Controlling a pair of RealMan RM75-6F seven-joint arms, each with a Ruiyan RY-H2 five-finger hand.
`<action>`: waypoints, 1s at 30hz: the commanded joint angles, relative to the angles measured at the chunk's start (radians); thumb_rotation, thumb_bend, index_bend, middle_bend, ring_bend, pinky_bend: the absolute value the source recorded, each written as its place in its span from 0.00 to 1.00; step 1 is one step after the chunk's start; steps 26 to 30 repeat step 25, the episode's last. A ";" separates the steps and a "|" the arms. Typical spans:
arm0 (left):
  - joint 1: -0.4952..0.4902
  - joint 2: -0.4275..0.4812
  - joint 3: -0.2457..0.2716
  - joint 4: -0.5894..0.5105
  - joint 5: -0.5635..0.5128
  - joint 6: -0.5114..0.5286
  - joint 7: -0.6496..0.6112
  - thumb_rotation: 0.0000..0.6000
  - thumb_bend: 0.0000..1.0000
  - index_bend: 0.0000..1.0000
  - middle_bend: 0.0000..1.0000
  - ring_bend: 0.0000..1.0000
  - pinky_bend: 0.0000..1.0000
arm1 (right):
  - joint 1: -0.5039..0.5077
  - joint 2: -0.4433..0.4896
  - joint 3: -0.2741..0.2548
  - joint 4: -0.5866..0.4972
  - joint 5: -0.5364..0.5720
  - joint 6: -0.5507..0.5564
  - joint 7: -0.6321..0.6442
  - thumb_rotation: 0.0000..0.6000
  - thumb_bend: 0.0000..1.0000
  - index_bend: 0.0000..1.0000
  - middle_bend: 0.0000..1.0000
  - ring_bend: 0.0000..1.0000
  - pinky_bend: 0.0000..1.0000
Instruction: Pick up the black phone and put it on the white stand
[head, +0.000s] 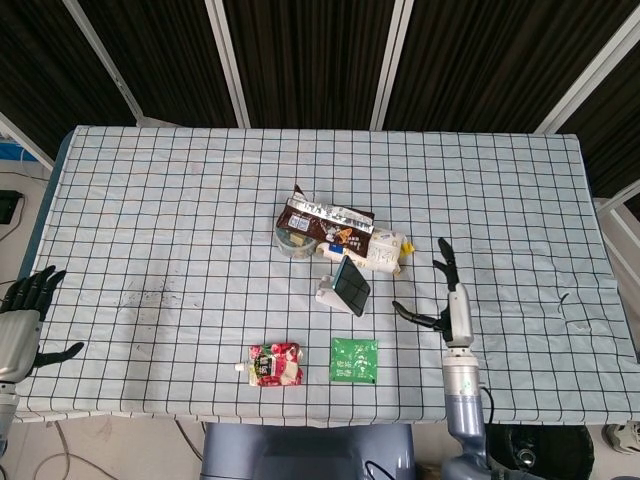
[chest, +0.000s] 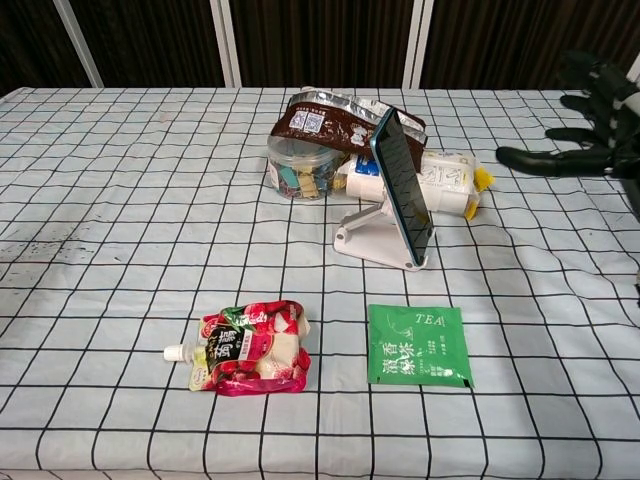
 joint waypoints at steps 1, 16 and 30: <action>0.001 0.000 0.001 0.003 0.005 0.003 0.000 1.00 0.00 0.00 0.00 0.00 0.00 | -0.026 0.085 0.033 -0.077 -0.002 0.033 -0.049 1.00 0.05 0.00 0.00 0.00 0.15; 0.012 -0.001 0.004 0.022 0.019 0.031 0.018 1.00 0.00 0.00 0.00 0.00 0.00 | -0.172 0.634 -0.125 -0.201 -0.053 -0.049 -0.425 1.00 0.09 0.00 0.00 0.00 0.15; 0.016 -0.019 0.007 0.029 0.027 0.050 0.096 1.00 0.00 0.00 0.00 0.00 0.00 | -0.203 0.658 -0.194 -0.135 -0.112 -0.017 -0.554 1.00 0.06 0.00 0.00 0.00 0.15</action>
